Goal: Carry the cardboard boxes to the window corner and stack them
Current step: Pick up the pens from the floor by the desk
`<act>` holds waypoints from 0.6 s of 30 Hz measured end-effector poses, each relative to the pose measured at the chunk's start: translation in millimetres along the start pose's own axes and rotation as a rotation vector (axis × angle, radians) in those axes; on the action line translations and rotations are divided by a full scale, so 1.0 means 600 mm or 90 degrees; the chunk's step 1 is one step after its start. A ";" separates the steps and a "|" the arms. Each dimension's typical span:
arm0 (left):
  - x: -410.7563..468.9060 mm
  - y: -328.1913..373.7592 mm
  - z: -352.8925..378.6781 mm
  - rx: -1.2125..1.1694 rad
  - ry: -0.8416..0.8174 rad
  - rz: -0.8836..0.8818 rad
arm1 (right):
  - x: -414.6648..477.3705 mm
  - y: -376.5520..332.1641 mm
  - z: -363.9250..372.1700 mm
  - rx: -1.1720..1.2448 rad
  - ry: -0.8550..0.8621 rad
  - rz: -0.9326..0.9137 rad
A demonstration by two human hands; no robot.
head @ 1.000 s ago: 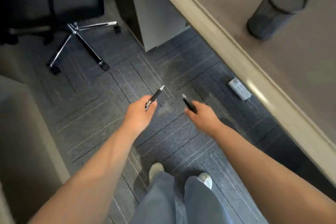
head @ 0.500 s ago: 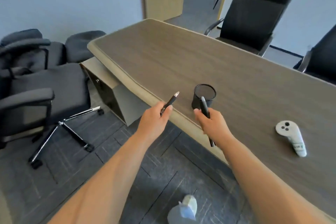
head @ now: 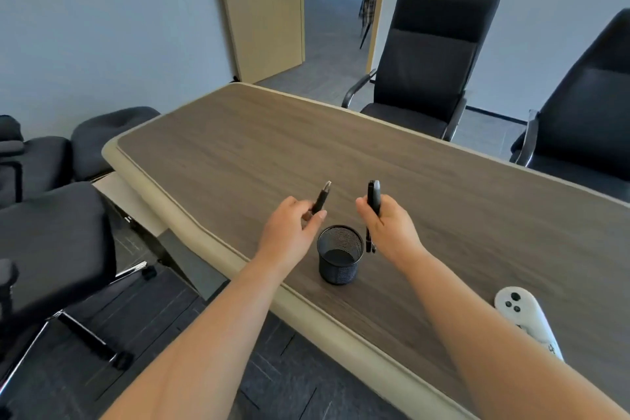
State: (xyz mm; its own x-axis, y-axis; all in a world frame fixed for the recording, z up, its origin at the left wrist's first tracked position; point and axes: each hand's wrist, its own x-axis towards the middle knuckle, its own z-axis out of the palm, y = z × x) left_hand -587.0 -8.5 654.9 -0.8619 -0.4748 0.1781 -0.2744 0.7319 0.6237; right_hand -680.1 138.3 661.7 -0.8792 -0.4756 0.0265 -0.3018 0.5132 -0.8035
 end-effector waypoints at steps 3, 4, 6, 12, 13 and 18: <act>0.025 -0.013 0.009 -0.083 -0.014 0.026 | 0.027 0.009 0.006 0.057 -0.004 0.020; 0.030 -0.016 0.011 -0.093 -0.029 0.028 | 0.031 0.013 0.008 0.060 -0.018 0.031; 0.047 -0.025 0.023 -0.081 -0.076 0.043 | 0.043 0.026 0.015 0.035 -0.044 0.059; 0.086 -0.030 0.067 0.016 -0.239 0.120 | 0.056 0.069 0.032 -0.061 -0.066 0.139; 0.090 -0.032 0.074 0.042 -0.253 0.138 | 0.056 0.074 0.036 -0.065 -0.073 0.148; 0.112 -0.048 0.103 0.183 -0.336 0.125 | 0.061 0.089 0.058 -0.116 -0.110 0.208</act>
State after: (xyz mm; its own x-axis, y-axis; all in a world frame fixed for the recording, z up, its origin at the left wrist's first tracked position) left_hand -663.1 -31.3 602.1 -0.9819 -0.0675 -0.1771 -0.1307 0.9178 0.3750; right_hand -715.7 123.5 598.8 -0.8692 -0.3719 -0.3259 -0.0907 0.7679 -0.6341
